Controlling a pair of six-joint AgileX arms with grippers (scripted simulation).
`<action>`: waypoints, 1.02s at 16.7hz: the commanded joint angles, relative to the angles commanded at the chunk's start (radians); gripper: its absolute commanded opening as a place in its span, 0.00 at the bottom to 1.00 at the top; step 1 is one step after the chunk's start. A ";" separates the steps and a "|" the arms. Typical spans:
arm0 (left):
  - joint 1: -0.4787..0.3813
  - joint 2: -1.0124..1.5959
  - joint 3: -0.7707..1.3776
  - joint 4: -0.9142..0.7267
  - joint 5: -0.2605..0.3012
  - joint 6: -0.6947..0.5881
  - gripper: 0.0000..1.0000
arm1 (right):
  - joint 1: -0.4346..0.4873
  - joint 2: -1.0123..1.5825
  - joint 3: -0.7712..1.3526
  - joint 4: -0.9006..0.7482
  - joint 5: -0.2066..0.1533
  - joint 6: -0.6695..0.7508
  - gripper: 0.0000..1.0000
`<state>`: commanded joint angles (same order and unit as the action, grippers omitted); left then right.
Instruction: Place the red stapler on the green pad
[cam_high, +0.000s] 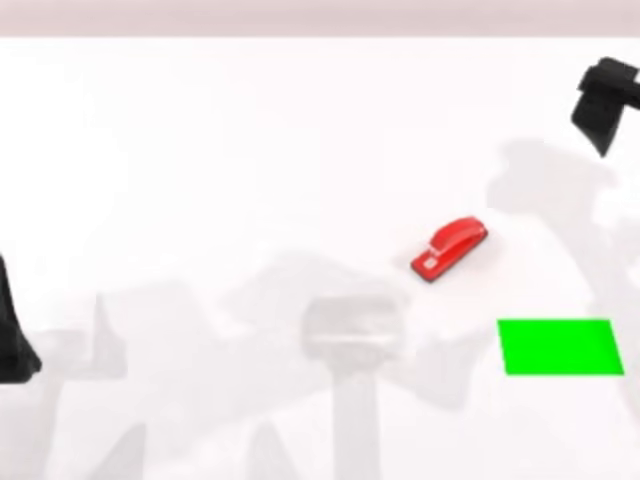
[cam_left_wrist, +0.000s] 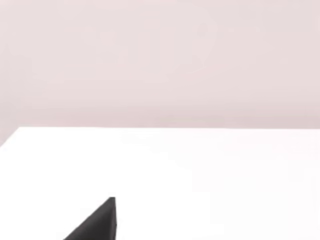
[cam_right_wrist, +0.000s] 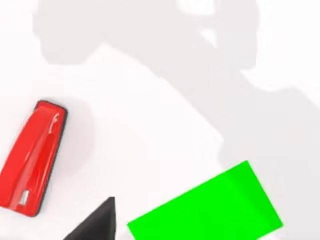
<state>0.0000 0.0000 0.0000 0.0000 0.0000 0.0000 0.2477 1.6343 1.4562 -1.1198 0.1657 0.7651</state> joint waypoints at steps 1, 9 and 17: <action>0.000 0.000 0.000 0.000 0.000 0.000 1.00 | 0.017 0.087 0.066 -0.053 -0.003 0.044 1.00; 0.000 0.000 0.000 0.000 0.000 0.000 1.00 | 0.149 0.571 0.495 -0.283 -0.100 0.398 1.00; 0.000 0.000 0.000 0.000 0.000 0.000 1.00 | 0.194 0.675 0.701 -0.292 -0.163 0.544 1.00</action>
<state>0.0000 0.0000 0.0000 0.0000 0.0000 0.0000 0.4418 2.3095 2.1576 -1.4118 0.0027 1.3092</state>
